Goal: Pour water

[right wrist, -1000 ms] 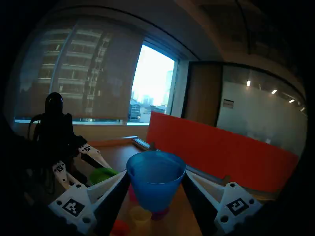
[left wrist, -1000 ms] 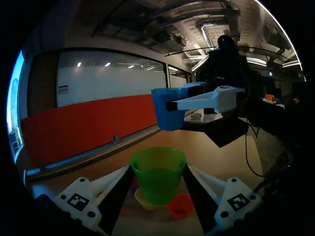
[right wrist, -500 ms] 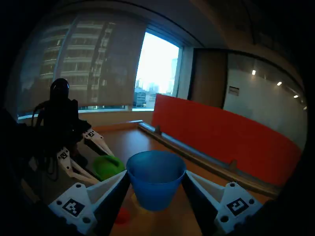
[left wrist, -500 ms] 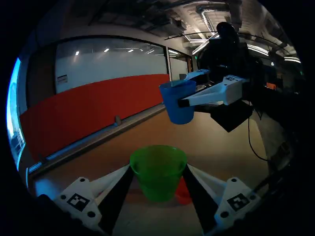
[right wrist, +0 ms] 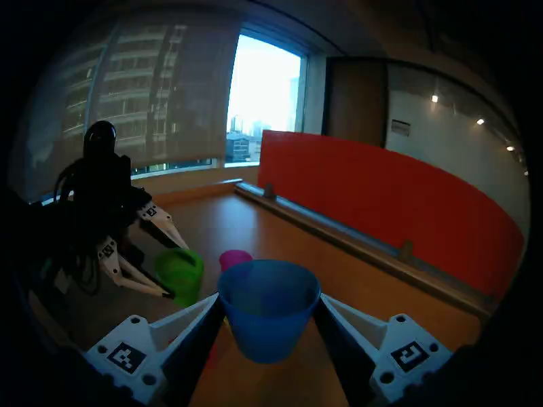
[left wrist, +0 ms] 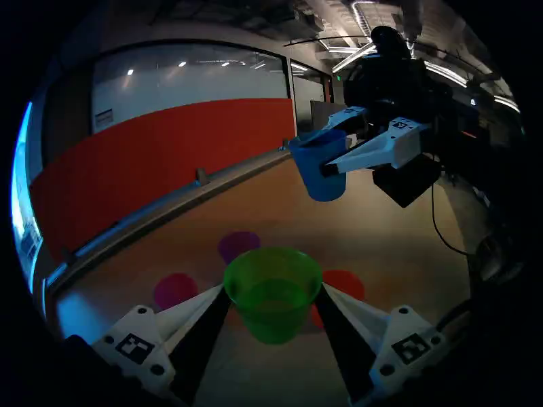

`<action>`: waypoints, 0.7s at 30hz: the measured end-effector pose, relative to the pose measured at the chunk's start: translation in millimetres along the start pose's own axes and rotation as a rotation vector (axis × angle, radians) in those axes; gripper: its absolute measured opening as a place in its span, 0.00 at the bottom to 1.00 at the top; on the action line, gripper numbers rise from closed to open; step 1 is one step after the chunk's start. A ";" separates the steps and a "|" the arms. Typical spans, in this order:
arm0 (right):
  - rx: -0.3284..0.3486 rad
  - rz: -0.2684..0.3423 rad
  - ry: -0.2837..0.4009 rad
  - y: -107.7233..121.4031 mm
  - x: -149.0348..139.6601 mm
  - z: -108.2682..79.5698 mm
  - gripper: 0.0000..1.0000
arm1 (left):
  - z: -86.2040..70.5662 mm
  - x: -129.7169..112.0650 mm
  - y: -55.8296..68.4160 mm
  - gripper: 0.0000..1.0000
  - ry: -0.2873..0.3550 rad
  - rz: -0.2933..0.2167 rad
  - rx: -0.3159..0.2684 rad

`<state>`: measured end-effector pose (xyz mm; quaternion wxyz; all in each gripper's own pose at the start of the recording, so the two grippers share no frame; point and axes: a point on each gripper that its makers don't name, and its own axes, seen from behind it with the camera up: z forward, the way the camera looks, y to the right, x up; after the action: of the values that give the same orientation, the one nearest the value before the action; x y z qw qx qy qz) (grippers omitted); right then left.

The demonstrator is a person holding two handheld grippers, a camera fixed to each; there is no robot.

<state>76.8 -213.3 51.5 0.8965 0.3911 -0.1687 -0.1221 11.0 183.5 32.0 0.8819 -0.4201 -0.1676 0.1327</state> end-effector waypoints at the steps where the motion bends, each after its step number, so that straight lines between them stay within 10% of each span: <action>1: 0.001 -0.001 -0.011 0.2 -5.8 0.9 0.89 | 1.3 -3.6 -0.2 0.85 -0.007 -0.003 -0.001; 21: 0.022 0.000 -0.136 -1.3 -76.3 22.5 0.89 | 22.6 -59.4 4.3 0.85 -0.128 -0.018 -0.039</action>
<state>-2.0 -202.2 49.0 0.8786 0.3917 -0.2306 -0.1464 -52.5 179.6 31.1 0.8621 -0.4265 -0.2302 0.1479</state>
